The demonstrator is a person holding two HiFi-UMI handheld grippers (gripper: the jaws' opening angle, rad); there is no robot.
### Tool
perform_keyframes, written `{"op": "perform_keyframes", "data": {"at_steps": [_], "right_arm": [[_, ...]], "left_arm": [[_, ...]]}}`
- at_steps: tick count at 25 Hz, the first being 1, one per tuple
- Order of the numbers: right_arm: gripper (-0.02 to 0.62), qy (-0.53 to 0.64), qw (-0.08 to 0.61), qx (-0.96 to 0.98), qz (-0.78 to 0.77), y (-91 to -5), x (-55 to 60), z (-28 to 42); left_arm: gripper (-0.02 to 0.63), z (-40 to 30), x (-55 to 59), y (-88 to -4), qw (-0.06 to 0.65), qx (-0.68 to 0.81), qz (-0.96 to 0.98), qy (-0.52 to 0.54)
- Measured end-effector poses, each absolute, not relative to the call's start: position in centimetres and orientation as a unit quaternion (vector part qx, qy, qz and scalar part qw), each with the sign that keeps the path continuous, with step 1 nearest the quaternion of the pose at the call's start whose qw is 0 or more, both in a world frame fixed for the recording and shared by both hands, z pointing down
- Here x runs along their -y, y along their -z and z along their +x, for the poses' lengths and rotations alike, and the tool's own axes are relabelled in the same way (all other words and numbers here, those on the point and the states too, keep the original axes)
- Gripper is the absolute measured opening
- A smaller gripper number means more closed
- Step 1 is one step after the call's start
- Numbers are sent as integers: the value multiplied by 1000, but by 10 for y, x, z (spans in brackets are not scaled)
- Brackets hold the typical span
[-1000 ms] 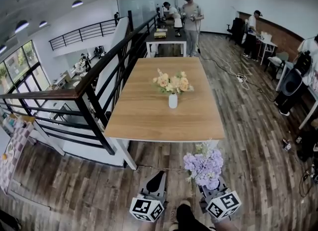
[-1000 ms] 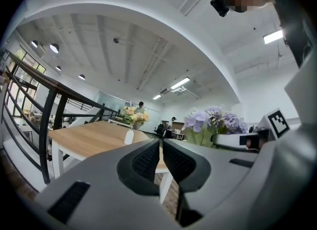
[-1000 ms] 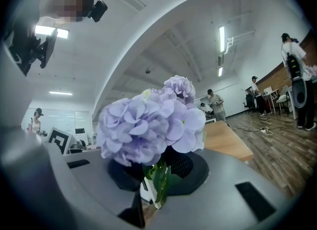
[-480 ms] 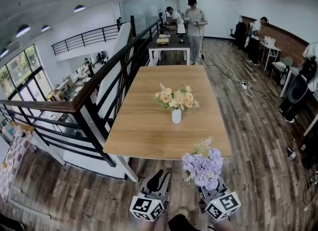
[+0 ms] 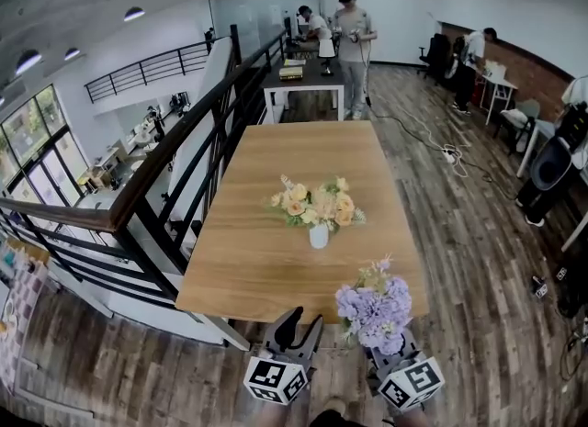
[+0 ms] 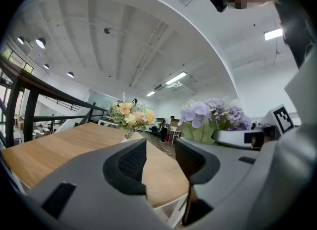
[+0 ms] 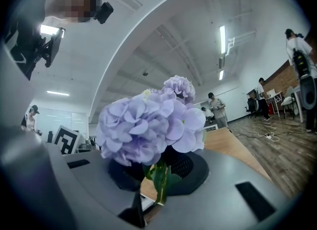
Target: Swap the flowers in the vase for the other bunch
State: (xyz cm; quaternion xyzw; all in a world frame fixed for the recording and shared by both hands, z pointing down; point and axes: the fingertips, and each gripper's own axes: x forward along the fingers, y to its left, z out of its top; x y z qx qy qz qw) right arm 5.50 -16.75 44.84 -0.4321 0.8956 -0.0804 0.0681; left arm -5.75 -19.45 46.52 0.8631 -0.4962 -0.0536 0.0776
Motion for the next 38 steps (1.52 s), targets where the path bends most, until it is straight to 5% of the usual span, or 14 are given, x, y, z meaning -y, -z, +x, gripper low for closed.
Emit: {"op": "perform_keyframes", "data": {"at_steps": [9,38], "right_arm": [[72,86,71,-889,-444,-455,210,69],[72,106,74,-868,-480,-476,293,72]], "left_arm": [[233,-52,261,-467,68,501,861,59],[288,-64,442,-503,38,543,838,38]]}}
